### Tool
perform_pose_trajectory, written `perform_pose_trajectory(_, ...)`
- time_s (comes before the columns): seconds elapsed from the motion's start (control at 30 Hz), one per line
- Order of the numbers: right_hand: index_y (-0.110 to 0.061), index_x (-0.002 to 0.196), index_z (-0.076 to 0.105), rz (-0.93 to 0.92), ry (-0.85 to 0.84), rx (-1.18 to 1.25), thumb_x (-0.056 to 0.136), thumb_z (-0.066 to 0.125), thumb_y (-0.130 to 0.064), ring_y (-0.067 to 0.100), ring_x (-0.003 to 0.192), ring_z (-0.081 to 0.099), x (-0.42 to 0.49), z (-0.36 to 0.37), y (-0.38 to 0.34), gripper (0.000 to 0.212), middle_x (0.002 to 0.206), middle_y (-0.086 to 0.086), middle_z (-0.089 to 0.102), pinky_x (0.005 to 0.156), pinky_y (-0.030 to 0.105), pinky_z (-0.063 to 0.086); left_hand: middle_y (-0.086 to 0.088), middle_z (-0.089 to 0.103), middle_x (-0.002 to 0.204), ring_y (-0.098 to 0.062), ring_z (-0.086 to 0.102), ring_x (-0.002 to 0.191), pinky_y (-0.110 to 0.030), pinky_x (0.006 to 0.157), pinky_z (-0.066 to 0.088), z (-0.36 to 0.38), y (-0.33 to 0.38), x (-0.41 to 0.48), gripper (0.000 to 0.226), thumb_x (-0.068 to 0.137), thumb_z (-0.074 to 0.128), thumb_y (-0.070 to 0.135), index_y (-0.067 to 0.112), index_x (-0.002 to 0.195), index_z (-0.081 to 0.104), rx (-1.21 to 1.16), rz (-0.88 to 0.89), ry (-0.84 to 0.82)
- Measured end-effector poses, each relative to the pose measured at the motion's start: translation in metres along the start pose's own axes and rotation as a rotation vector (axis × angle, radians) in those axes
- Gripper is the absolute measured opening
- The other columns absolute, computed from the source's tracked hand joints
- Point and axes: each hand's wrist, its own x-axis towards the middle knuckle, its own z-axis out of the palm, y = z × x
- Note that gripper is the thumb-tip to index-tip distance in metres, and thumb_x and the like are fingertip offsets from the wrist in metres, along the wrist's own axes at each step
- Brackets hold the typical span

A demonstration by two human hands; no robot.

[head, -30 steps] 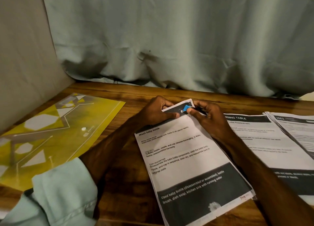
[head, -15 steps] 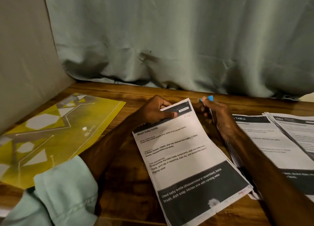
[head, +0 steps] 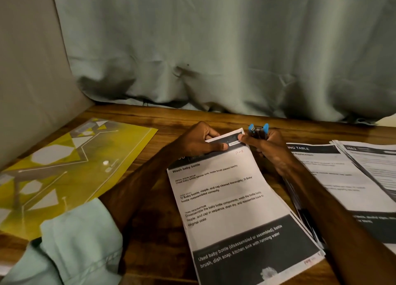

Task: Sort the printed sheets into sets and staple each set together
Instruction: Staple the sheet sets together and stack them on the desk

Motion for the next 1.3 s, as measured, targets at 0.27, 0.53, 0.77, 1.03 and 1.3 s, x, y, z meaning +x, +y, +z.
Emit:
perform_pose_trajectory(0.27, -0.016, 0.093, 0.063, 0.036, -0.061, 0.031, 0.088, 0.078, -0.019, -0.001, 0.047, 0.063, 0.000, -0.002, 0.003, 0.016, 0.051, -0.014, 0.066, 0.043, 0.009, 0.043, -0.006, 0.080, 0.088, -0.024, 0.077, 0.078, -0.026, 0.061, 0.057, -0.002, 0.002, 0.000, 0.028, 0.092, 0.077, 0.030, 0.008, 0.111, 0.077, -0.030, -0.004, -0.006)
perform_pose_trajectory(0.53, -0.009, 0.086, 0.072, 0.150, -0.166, 0.342, 0.090, 0.071, -0.011, 0.007, 0.048, 0.028, 0.013, -0.009, 0.015, 0.004, 0.053, -0.007, 0.040, 0.045, 0.020, 0.020, -0.008, 0.080, 0.090, -0.025, 0.078, 0.079, -0.026, 0.063, 0.059, -0.003, 0.009, -0.004, 0.031, 0.092, 0.077, 0.031, 0.008, 0.113, 0.076, -0.085, -0.043, -0.037)
perform_pose_trajectory(0.77, -0.014, 0.080, 0.073, 0.194, -0.268, 0.374, 0.092, 0.067, -0.016, 0.005, 0.044, 0.026, 0.015, -0.010, 0.021, 0.014, 0.051, -0.011, 0.033, 0.039, 0.017, 0.023, -0.007, 0.080, 0.090, -0.026, 0.078, 0.082, -0.029, 0.068, 0.061, -0.003, 0.010, -0.004, 0.032, 0.091, 0.077, 0.032, 0.009, 0.113, 0.076, -0.081, -0.058, -0.059)
perform_pose_trajectory(1.03, -0.009, 0.091, 0.070, 0.138, -0.161, 0.168, 0.085, 0.081, -0.024, 0.010, 0.045, 0.051, 0.006, -0.004, 0.011, 0.020, 0.059, -0.002, 0.061, 0.042, 0.019, 0.039, -0.005, 0.080, 0.086, -0.018, 0.076, 0.072, -0.025, 0.057, 0.054, -0.007, 0.005, 0.000, 0.030, 0.091, 0.077, 0.029, 0.008, 0.113, 0.076, 0.008, -0.017, 0.010)
perform_pose_trajectory(1.3, -0.009, 0.098, 0.071, 0.130, -0.228, -0.155, 0.082, 0.083, -0.039, 0.021, 0.070, 0.077, -0.006, -0.009, 0.001, 0.036, 0.083, 0.003, 0.079, 0.065, 0.031, 0.055, -0.001, 0.080, 0.090, -0.019, 0.077, 0.077, -0.029, 0.064, 0.056, -0.032, 0.005, -0.009, 0.021, 0.092, 0.077, 0.026, 0.014, 0.110, 0.079, -0.042, 0.067, 0.224)
